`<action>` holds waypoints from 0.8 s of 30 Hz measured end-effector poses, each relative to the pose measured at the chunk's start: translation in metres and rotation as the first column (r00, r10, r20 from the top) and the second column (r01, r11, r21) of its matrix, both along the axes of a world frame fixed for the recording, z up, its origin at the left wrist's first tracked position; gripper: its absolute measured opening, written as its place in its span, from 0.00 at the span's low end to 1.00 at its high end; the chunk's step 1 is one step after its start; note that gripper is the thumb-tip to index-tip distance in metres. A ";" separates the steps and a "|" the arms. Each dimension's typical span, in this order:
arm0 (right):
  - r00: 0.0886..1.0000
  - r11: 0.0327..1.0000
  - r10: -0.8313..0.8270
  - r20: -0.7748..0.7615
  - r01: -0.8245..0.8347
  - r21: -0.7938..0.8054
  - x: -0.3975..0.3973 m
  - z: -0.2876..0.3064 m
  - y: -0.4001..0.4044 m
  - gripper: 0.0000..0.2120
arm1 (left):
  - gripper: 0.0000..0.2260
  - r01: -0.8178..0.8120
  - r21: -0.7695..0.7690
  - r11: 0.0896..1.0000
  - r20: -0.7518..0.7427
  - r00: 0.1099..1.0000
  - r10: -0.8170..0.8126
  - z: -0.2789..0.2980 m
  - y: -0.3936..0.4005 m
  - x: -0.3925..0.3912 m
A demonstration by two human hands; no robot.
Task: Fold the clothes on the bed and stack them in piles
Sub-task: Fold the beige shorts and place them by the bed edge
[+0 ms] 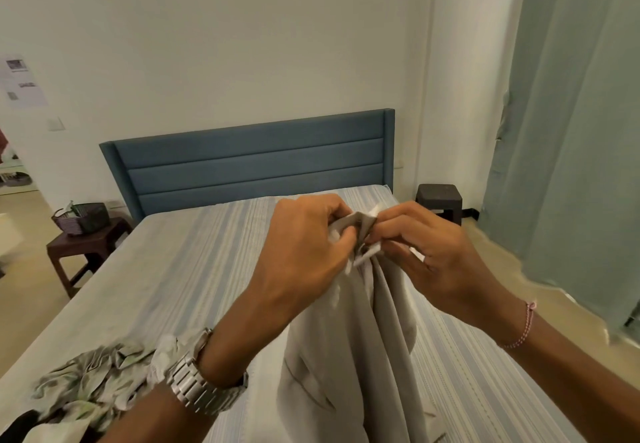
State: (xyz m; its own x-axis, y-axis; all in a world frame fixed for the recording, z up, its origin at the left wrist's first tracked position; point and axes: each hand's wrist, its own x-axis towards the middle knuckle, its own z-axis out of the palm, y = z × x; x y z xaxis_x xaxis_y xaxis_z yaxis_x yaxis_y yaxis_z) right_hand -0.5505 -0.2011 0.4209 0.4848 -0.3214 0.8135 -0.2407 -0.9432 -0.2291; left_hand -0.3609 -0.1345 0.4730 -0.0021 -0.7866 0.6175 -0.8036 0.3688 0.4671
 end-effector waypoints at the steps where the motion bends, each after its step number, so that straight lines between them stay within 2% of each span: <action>1: 1.000 1.000 -0.014 -0.005 0.014 -0.017 0.000 0.000 0.001 0.11 | 0.06 0.019 0.018 1.000 0.011 1.000 -0.019 0.001 0.001 -0.001; 8: 0.991 0.985 -0.128 0.048 0.133 -0.107 0.001 -0.003 0.010 0.11 | 0.07 0.098 0.149 0.984 0.056 0.993 -0.108 0.010 0.008 0.000; 14: 0.983 0.976 -0.159 0.091 0.170 -0.133 0.002 -0.010 0.008 0.11 | 0.09 0.154 0.281 0.947 0.149 0.968 -0.202 0.019 0.011 0.005; 19: 0.975 0.961 -0.170 0.146 0.197 -0.193 0.004 -0.014 0.014 0.09 | 0.08 0.199 0.281 0.939 0.285 0.917 -0.280 0.027 0.014 0.007; 24: 0.975 0.954 -0.171 0.145 0.200 -0.224 0.001 -0.009 0.013 0.09 | 0.05 0.278 0.218 0.936 0.249 0.911 -0.329 0.032 0.016 0.019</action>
